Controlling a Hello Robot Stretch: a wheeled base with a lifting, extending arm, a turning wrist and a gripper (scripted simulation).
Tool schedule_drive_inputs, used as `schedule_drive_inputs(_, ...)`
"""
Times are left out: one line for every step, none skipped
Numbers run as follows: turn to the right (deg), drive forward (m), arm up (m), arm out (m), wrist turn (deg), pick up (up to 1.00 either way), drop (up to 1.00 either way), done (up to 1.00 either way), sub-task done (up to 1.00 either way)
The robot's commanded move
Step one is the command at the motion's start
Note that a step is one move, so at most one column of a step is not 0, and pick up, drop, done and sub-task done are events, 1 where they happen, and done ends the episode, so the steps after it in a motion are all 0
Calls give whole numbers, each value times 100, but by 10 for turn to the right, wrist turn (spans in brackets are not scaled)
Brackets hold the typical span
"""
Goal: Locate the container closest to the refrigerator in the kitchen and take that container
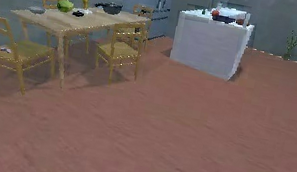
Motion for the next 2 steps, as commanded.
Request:
schedule_drive_inputs(-150, 0, 0, 0, 0, 0, 0, 0, 0)
schedule_drive_inputs(0, 100, 0, 0, 0, 0, 0, 0, 0)
